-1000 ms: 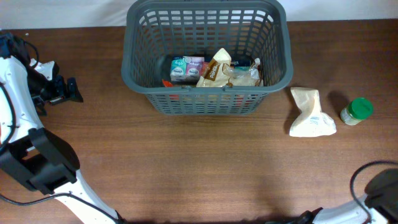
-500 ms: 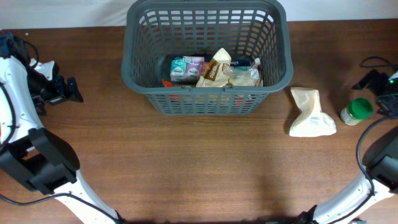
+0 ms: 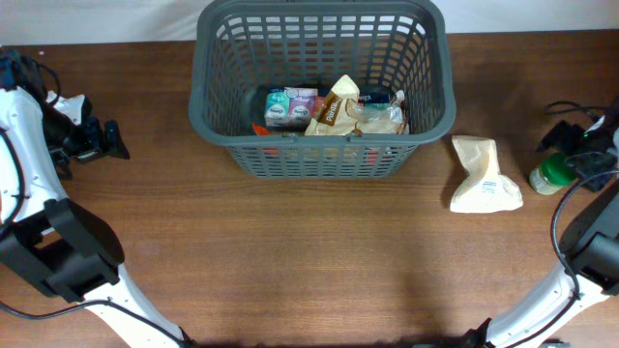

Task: Pack container
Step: 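Move the right gripper to the green-lidded jar and grasp it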

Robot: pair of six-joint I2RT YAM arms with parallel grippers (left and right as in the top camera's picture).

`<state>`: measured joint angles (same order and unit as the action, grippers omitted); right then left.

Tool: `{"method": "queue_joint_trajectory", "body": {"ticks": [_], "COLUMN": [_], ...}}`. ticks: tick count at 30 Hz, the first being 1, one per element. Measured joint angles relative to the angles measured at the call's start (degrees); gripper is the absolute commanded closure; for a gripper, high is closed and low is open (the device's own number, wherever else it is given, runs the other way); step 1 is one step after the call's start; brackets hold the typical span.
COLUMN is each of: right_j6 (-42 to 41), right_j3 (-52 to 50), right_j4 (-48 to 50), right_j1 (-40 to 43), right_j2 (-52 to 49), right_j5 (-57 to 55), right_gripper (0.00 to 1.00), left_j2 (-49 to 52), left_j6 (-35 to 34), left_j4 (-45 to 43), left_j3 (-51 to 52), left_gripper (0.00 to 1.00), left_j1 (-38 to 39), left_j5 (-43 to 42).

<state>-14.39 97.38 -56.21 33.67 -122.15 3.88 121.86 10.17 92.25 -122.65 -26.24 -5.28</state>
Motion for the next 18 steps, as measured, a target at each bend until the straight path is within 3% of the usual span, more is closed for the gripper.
{"method": "queue_joint_trajectory", "body": {"ticks": [8,12,16,18], "right_j6": [-2.1,-2.1,-2.2,-2.1], "right_j3": [-7.3,-7.6,-7.5,-7.5], "right_j4": [6.4,6.3,5.5,4.9], "right_j1": [-0.4,-0.4,-0.4,-0.4], "right_j2": [-0.1,-0.1,-0.1,-0.1], "right_j5": [0.0,-0.2,-0.9,-0.9], "right_gripper": [0.13,0.37,0.70,0.82], "left_j2": [0.0,0.0,0.0,0.0], "left_j6": [0.0,0.0,0.0,0.0], "left_j4": [-0.1,-0.1,-0.1,-0.1], "left_j3": [0.0,0.0,0.0,0.0], "left_gripper": [0.01,0.01,0.01,0.01], "left_j1": [0.0,0.0,0.0,0.0], "left_j5": [0.0,0.0,0.0,0.0]}}
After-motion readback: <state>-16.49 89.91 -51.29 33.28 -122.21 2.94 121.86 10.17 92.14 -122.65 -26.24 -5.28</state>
